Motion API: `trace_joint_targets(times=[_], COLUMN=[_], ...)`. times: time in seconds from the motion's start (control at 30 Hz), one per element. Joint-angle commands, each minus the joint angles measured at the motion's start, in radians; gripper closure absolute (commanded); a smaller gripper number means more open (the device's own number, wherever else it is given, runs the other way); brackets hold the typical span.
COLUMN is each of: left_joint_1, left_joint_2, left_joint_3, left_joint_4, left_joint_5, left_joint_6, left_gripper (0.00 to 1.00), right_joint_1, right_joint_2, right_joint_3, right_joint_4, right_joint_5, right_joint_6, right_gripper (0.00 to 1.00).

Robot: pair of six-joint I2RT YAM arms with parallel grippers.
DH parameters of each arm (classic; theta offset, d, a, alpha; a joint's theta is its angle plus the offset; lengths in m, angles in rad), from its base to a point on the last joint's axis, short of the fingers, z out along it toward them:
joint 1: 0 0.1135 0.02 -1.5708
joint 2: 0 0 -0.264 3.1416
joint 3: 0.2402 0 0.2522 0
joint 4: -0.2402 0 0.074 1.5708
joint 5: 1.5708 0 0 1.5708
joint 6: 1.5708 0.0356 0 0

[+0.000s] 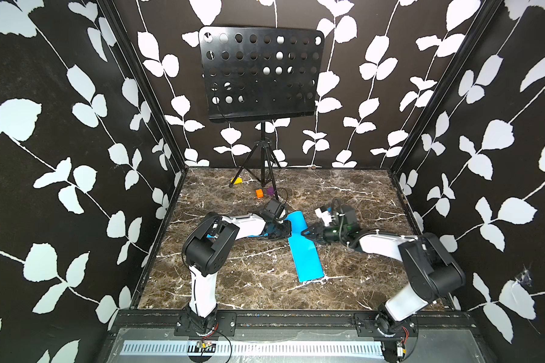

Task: Fold the rectangular paper in half along the long edge
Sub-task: Fold the paper at the center of the board.

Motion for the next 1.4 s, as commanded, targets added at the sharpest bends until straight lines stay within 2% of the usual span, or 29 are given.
trace_joint_targets(times=[0.0,0.1,0.23,0.37,0.57,0.67,0.8,0.93,1.07,1.23,1.37], left_joint_1=[-0.003,-0.003,-0.003,-0.003,-0.003,-0.003,-0.002,-0.003,-0.003,-0.003,-0.002], left_joint_2=[0.031,0.054,0.085,0.104,0.117,0.118,0.119,0.118,0.119,0.124,0.122], left_joint_3=[0.02,0.056,0.099,0.129,0.144,0.146,0.148,0.152,0.15,0.155,0.151], left_joint_4=[-0.12,-0.16,-0.194,-0.217,-0.227,-0.227,-0.229,-0.236,-0.235,-0.233,-0.232], left_joint_5=[-0.042,-0.038,-0.02,-0.008,0.001,0.001,-0.004,-0.008,-0.006,-0.005,-0.008], left_joint_6=[0.059,0.098,0.135,0.158,0.166,0.164,0.162,0.168,0.17,0.172,0.17], left_gripper=[1.0,1.0,1.0,1.0,1.0,1.0,1.0,1.0,1.0,1.0,1.0], right_joint_1=[-0.067,-0.116,-0.122,-0.122,-0.12,-0.119,-0.119,-0.124,-0.122,-0.115,-0.119], right_joint_2=[-0.028,-0.008,0.071,0.123,0.19,0.203,0.194,0.159,0.162,0.23,0.209], right_joint_3=[-0.027,-0.046,-0.072,-0.095,-0.104,-0.111,-0.127,-0.15,-0.146,-0.147,-0.176], right_joint_4=[-0.15,-0.156,-0.059,0.008,0.101,0.159,0.208,0.243,0.271,0.408,0.471], right_joint_5=[0.016,0.01,-0.065,-0.081,-0.12,-0.135,-0.143,-0.13,-0.129,-0.167,-0.152], right_joint_6=[-0.133,-0.156,-0.114,-0.093,-0.062,-0.032,-0.006,0.016,0.03,0.116,0.148], right_gripper=[0.51,0.5,0.63,0.75,0.84,0.83,0.73,0.72,0.65,0.65,0.63])
